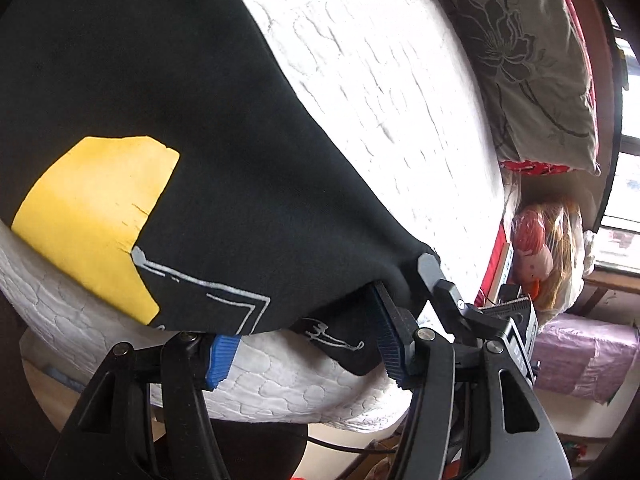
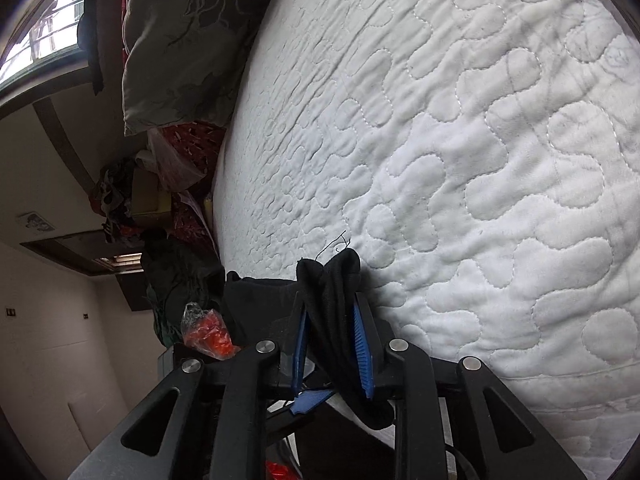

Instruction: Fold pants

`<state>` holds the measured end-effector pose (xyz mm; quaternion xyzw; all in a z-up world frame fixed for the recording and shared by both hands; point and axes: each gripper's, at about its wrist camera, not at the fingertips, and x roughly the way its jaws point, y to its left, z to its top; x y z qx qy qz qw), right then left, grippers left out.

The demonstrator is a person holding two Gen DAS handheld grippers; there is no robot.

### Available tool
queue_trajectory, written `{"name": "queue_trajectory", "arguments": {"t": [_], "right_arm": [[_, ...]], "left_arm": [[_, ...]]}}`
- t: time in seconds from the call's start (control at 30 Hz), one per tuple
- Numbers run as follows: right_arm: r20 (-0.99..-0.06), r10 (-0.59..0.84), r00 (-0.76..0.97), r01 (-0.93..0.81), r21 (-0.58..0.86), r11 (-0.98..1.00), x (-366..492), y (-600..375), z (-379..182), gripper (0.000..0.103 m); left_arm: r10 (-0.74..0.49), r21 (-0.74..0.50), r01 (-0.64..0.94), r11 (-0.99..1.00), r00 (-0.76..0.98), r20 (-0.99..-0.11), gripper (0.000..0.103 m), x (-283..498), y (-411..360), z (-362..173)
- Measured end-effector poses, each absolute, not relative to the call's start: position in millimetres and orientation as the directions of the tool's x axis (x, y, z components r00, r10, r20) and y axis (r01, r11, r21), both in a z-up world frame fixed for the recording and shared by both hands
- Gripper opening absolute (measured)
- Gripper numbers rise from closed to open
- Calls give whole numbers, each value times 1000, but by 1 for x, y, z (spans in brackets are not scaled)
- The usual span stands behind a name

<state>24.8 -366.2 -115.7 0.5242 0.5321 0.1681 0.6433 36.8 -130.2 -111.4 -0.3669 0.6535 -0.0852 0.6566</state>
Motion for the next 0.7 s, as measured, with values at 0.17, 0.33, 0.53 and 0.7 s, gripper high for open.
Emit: {"name": "queue_trajectory", "arguments": {"t": [0.17,0.33,0.53,0.7], "right_arm": [[-510,765,392,341,853,394,26,-372,-123,40],[-559,730,393,304,828,471,29,-368,-118,37],[-557,710,431,275,830,485,21,-367,-89,20],[-577,687,441,232,813,534,14,-361,-51,20]], "left_arm": [[-585,-581,-374,723,115,-802,57,45,-137,-109],[-604,-582,-345,736,53,-795,18,45,-132,-112],[-693,-671,-319,670,56,-719,11,40,-117,-85],[-734,-716,-300,631,69,-676,11,31,-108,-68]]}}
